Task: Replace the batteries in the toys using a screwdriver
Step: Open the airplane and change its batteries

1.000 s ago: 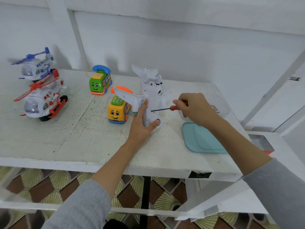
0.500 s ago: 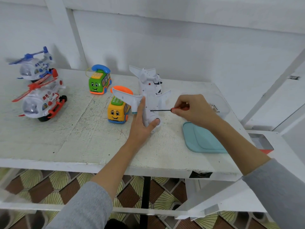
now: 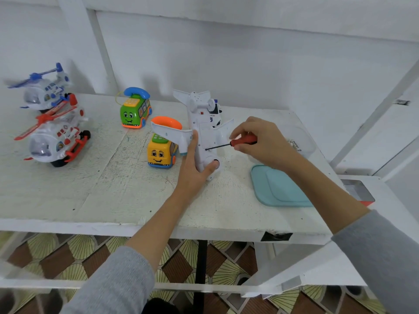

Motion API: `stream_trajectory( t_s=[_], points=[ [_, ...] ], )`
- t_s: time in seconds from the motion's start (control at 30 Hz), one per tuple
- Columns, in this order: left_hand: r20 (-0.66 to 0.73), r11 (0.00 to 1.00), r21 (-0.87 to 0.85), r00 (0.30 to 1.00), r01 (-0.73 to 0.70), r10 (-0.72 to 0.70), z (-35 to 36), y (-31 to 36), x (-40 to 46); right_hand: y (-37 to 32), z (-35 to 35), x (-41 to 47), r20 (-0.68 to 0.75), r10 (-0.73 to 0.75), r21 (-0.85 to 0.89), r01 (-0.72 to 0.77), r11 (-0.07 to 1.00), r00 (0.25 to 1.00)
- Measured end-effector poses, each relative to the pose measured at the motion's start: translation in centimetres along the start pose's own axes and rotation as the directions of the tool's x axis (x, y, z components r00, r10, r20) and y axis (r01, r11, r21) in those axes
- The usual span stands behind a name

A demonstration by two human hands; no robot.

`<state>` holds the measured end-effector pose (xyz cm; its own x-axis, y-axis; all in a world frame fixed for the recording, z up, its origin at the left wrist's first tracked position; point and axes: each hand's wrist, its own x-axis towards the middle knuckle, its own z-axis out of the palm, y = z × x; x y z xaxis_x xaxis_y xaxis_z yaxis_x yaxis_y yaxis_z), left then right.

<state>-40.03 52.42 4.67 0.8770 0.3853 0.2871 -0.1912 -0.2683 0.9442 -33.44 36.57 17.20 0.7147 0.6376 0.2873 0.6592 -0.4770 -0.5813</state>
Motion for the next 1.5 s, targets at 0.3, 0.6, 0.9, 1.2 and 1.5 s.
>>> stream_trajectory(
  t_s=[0.3,0.6,0.9,1.2,1.5],
  points=[
    [-0.001,1.000,-0.014,1.000,-0.005,0.005,0.1,0.0,0.0,0.2,0.0,0.2,-0.001,0.023,-0.073,-0.023,0.997,1.000],
    [0.000,1.000,-0.019,1.000,-0.017,0.017,0.2,0.0,-0.2,0.7,0.2,0.3,0.098,0.115,-0.329,-0.077,0.941,0.988],
    [-0.007,0.999,-0.040,1.000,-0.006,0.006,0.2,0.3,-0.3,0.8,0.4,-0.1,0.119,-0.076,-0.272,0.106,0.957,0.990],
    [0.014,0.998,-0.062,1.000,-0.009,0.010,0.3,0.2,-0.3,2.2,0.4,-2.3,0.080,-0.008,-0.260,0.028,0.965,0.997],
    [0.011,0.999,-0.034,1.000,-0.021,0.021,0.3,0.1,-0.3,3.2,1.4,-3.1,0.118,0.029,-0.205,-0.005,0.979,0.993]
  ],
)
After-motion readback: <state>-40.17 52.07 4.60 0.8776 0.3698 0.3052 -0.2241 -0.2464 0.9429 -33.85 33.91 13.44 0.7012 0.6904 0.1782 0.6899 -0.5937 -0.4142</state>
